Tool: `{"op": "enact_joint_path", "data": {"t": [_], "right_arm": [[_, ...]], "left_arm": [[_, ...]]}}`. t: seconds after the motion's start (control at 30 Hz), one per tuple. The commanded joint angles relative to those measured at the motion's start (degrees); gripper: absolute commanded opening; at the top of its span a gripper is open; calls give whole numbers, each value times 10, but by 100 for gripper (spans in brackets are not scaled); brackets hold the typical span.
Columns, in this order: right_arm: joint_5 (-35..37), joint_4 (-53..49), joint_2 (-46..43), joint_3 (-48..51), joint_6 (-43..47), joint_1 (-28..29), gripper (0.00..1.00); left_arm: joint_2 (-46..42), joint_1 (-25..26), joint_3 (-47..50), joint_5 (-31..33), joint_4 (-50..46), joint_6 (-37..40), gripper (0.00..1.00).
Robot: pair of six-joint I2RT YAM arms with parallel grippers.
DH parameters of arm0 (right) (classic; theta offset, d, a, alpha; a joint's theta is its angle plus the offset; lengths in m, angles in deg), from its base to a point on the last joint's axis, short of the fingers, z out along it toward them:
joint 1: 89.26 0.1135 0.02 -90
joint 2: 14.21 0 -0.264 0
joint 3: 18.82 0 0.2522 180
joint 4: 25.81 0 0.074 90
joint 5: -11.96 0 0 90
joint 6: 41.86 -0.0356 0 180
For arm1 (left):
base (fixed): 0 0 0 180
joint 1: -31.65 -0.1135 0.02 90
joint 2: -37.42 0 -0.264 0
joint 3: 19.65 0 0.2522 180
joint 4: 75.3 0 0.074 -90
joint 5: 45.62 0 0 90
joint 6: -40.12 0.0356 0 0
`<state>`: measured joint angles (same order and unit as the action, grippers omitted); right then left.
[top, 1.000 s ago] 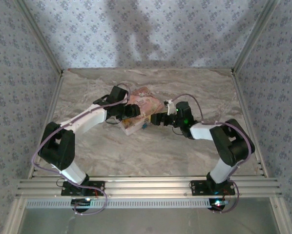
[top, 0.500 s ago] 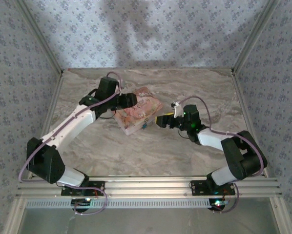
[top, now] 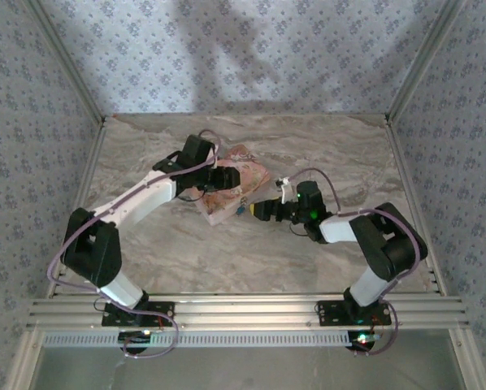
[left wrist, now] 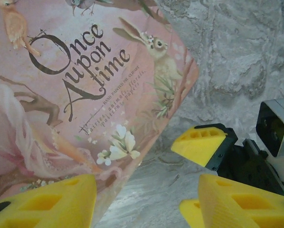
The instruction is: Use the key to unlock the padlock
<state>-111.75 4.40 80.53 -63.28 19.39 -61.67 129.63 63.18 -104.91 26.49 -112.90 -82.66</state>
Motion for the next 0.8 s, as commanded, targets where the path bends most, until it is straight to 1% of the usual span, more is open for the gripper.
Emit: {"op": "enact_joint_path", "data": {"t": [0.0,0.27,0.77], "right_arm": [[-16,50,24,-19,-17,14,77],[-22,111,85,-43,-35,34,77],[-31,149,145,-73,-47,49,77]], "left_arm": [[15,4,-24,-16,5,11,59],[43,6,-15,-15,5,9,58],[67,7,-4,-14,3,4,58]]}}
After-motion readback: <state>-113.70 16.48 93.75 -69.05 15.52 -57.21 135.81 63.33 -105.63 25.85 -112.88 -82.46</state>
